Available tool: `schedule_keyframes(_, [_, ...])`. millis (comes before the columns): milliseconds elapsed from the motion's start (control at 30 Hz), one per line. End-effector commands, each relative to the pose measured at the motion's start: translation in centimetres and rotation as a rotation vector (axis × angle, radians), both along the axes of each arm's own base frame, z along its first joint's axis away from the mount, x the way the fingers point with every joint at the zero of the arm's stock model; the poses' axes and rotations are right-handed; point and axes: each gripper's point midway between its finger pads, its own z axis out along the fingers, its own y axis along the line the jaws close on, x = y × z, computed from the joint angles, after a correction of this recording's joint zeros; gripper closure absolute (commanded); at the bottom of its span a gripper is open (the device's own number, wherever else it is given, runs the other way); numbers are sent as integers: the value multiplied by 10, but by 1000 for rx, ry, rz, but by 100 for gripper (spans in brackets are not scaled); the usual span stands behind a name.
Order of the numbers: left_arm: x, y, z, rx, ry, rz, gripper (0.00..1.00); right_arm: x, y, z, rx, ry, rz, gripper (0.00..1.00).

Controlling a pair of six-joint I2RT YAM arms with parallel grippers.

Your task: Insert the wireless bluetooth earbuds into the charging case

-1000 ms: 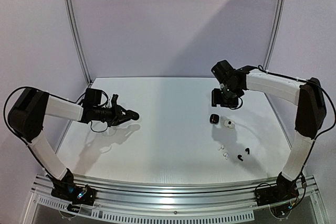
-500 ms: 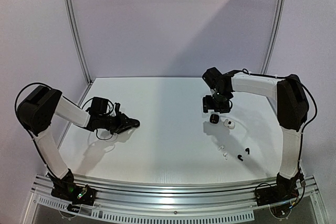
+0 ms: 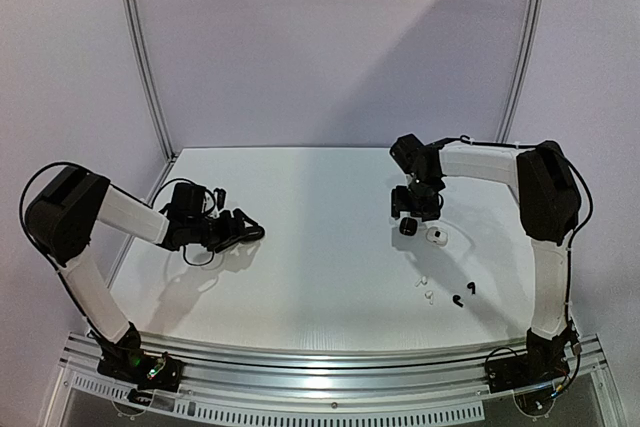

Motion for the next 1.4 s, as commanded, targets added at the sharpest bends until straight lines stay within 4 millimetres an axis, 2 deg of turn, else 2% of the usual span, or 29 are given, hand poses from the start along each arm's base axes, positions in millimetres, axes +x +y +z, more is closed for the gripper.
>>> schedule_keyframes(0, [-28,16,-26,109,120,10,2,10,5,-13,29,4,-23,28])
schedule_keyframes(200, [-27,19,-8,156,39,-12,1,7,-2,-34,5,45,-51,30])
schedule_keyframes(400, [-27,17,16,123,-61,-20,1,5,-5,-51,5,60,-95,35])
schedule_keyframes(467, [-29,17,22,106,-88,-21,1,6,-3,-55,12,61,-109,42])
schedule_keyframes(533, [-31,17,27,97,-108,-24,1,6,-1,-57,23,69,-119,52])
schedule_keyframes(667, [-34,20,40,99,-168,-24,1,-11,1,-65,50,120,-158,69])
schedule_keyframes(800, [-35,24,55,102,-251,-23,1,-38,24,-51,72,104,-149,73])
schedule_keyframes(933, [-37,27,68,94,-313,-16,1,-75,61,-47,110,115,-145,73])
schedule_keyframes(1067, [-41,31,75,94,-350,-7,1,-114,102,-54,147,163,-113,72])
schedule_keyframes(1167, [-44,34,78,99,-371,-4,1,-142,124,-62,143,215,-84,68])
schedule_keyframes(1267, [-48,37,81,100,-396,5,1,-156,136,-60,116,234,-42,60])
schedule_keyframes(1367, [-51,38,84,97,-414,8,1,-151,143,-49,119,223,3,49])
